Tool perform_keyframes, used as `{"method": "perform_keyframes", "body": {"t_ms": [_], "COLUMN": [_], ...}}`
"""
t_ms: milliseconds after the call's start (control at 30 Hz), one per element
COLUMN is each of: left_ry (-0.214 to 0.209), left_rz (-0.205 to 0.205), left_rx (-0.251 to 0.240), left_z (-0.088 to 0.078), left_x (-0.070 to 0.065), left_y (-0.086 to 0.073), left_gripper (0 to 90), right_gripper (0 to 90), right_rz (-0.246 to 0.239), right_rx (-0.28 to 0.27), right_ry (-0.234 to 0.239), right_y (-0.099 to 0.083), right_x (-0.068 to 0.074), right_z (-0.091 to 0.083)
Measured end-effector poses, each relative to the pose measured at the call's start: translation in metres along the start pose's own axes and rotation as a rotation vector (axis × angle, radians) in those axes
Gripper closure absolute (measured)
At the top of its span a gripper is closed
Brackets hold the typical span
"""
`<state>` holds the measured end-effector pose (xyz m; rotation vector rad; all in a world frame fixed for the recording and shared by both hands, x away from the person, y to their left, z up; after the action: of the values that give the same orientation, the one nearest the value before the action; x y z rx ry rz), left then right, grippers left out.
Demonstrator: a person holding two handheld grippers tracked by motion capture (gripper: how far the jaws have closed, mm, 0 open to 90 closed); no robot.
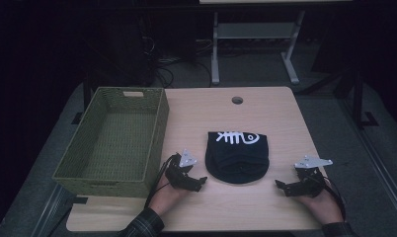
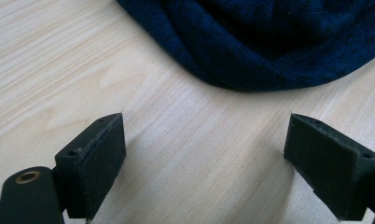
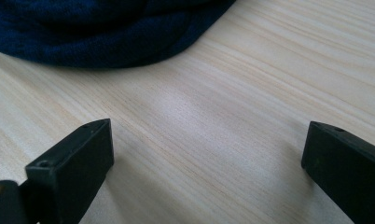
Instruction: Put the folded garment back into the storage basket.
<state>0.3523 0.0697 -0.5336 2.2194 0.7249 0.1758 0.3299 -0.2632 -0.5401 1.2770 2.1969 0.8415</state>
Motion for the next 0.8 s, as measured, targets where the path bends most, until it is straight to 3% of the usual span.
{"method": "perform_keyframes", "body": {"t_ms": [100,233,433,533,567,633,733,800], "left_ry": [0.0,-0.002,-0.003,-0.008,-0.008,-0.008,-0.008,-0.009], "left_rz": [0.001,0.002,0.003,0.0,0.0,0.0,0.001,0.002], "left_rx": [0.0,0.001,0.002,0.003,0.003,0.004,0.003,0.006], "left_z": [0.0,0.0,0.0,0.0,0.0,0.0,0.0,0.0], "left_x": [0.0,0.0,0.0,-0.001,-0.001,-0.001,-0.001,-0.001], "left_y": [0.0,0.0,0.0,-0.001,-0.001,-0.001,-0.001,-0.001], "left_gripper": [11.7,11.6,11.5,11.5,11.5,11.5,11.4,11.4], "right_gripper": [2.1,13.0,19.6,28.4,36.9,40.7,58.5,61.7], "right_rz": [0.0,-0.017,-0.002,0.011,0.022,0.023,0.012,0.008], "right_rx": [-0.001,0.005,0.008,-0.018,-0.034,-0.039,-0.049,-0.051], "right_ry": [0.0,0.018,0.034,0.042,0.052,0.055,0.066,0.07], "right_y": [0.0,0.002,0.007,0.016,0.023,0.025,0.037,0.039], "right_x": [0.0,0.001,-0.001,-0.003,-0.005,-0.005,-0.007,-0.007], "right_z": [0.0,-0.003,-0.007,-0.012,-0.015,-0.016,-0.02,-0.02]}}
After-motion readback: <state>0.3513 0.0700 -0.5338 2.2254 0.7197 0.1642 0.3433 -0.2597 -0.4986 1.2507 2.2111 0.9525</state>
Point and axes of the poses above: each handheld gripper's, and its own axes: z roughly forward along the jaws, y roughly out of its top, x roughly to its left, the point moved 8 cm from there along z, roughly forward along the jaws, and after that the axes turned 9 degrees about -y, right-handed, at the moved point
